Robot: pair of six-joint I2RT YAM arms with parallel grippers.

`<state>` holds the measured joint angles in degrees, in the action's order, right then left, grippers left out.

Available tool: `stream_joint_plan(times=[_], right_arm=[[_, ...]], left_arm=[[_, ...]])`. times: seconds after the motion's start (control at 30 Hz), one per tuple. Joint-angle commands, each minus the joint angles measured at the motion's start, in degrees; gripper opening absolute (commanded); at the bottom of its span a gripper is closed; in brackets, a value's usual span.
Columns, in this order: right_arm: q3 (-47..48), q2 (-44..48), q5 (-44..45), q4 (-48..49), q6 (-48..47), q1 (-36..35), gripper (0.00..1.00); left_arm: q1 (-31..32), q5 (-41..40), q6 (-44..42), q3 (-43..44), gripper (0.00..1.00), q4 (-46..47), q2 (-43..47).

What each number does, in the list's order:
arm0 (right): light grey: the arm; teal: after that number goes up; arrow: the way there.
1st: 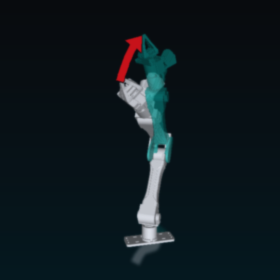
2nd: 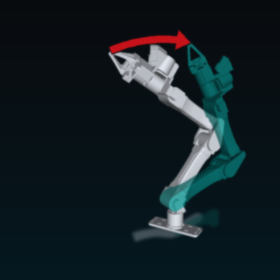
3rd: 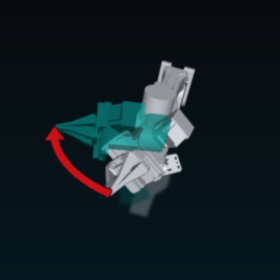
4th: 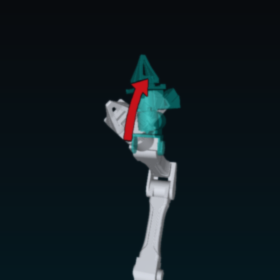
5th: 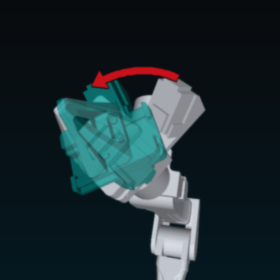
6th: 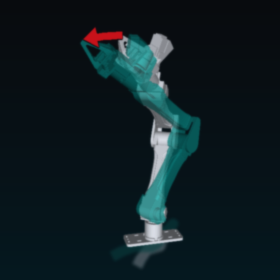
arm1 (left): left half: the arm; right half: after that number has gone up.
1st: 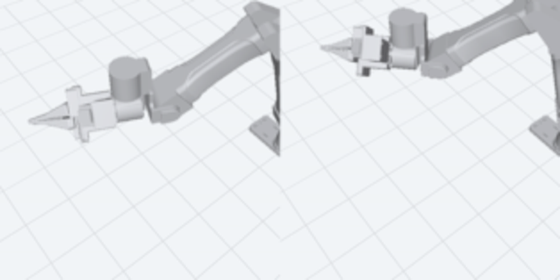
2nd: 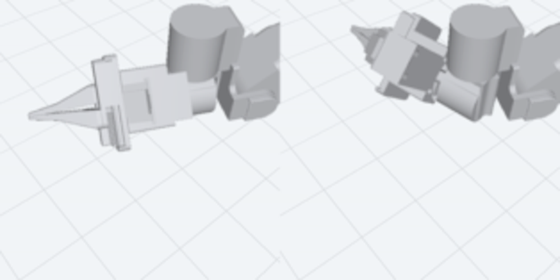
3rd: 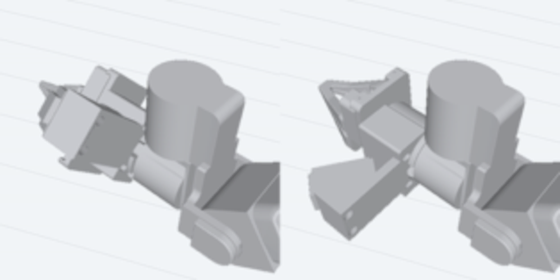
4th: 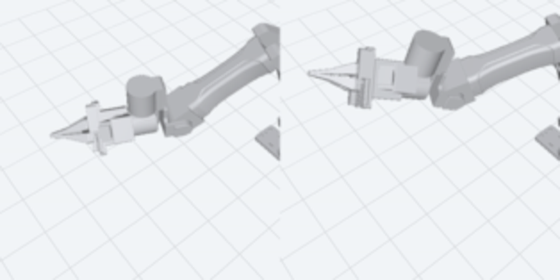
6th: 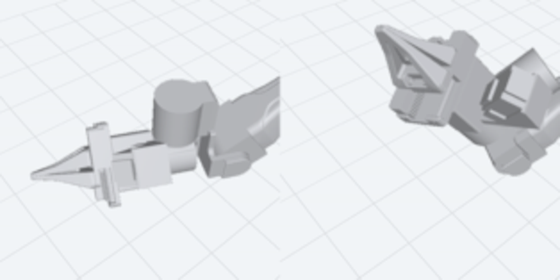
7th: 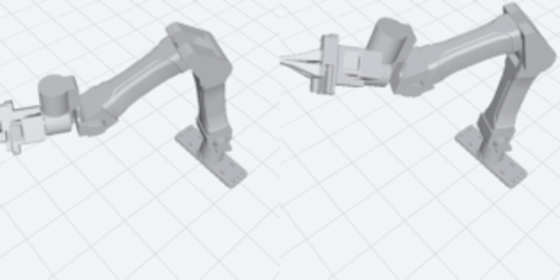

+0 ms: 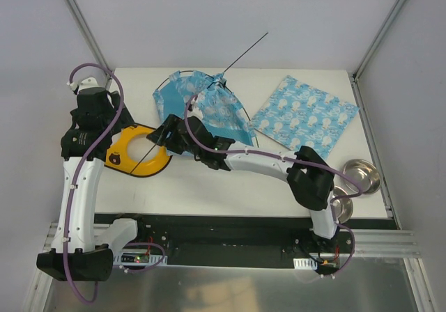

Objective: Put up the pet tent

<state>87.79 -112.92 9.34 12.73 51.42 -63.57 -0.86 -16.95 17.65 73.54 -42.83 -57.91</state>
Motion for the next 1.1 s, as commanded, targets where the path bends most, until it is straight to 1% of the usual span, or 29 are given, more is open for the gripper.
stream_joint_plan(times=[0.0, 0.13, 0.33, 0.37, 0.4, 0.43, 0.5, 0.57, 0.67, 0.8, 0.93, 1.07], right_arm=[[5.9, -2.3, 1.5, 4.1, 0.8, -0.8, 0.60], [7.5, -4.1, 1.3, 2.1, 3.2, -0.9, 0.52], [7.6, -5.9, -0.7, 2.6, 5.6, -0.9, 0.39], [7.5, -6.3, -0.9, 2.8, 5.8, -0.9, 0.35], [7.3, -6.3, -1.0, 2.8, 6.0, -0.8, 0.28], [7.1, -6.3, -1.1, 3.0, 6.1, -0.6, 0.20], [6.3, -5.2, -1.4, 3.3, 6.3, -0.6, 0.08], [4.8, -3.4, -2.0, 3.3, 6.3, -0.4, 0.00], [1.2, 1.8, -5.9, 1.2, 6.8, 0.6, 0.00], [-5.8, 10.1, -8.8, -0.2, 8.3, 2.4, 0.00], [-8.8, 15.4, -14.9, -3.0, 10.6, 2.9, 0.00], [-9.1, 18.9, -20.9, -6.8, 12.5, 3.5, 0.00]], left_arm=[[-0.4, -2.5, 0.6, -0.1, 0.81, -0.5, 0.8], [-0.4, -3.4, 0.1, 0.0, 0.81, -0.5, 0.8], [-0.2, -4.0, -0.4, -0.5, 0.81, -0.7, 0.8], [-0.1, -4.1, -0.5, -0.7, 0.81, -0.8, 0.8], [0.0, -4.2, -0.6, -0.8, 0.81, -0.8, 0.9], [0.1, -4.4, -0.8, -0.9, 0.81, -0.9, 1.0], [0.2, -4.7, -1.0, -0.9, 0.81, -1.0, 1.0], [0.2, -4.7, -1.2, -0.9, 0.82, -0.9, 1.1], [0.3, -3.4, -1.5, -0.8, 0.82, -1.0, 1.2], [0.3, -0.1, -0.5, -1.6, 0.82, -1.2, 2.4], [0.4, 4.1, 0.1, -2.6, 0.82, -1.3, 4.1], [0.4, 8.2, 0.0, -2.5, 0.83, -1.7, 6.1]])
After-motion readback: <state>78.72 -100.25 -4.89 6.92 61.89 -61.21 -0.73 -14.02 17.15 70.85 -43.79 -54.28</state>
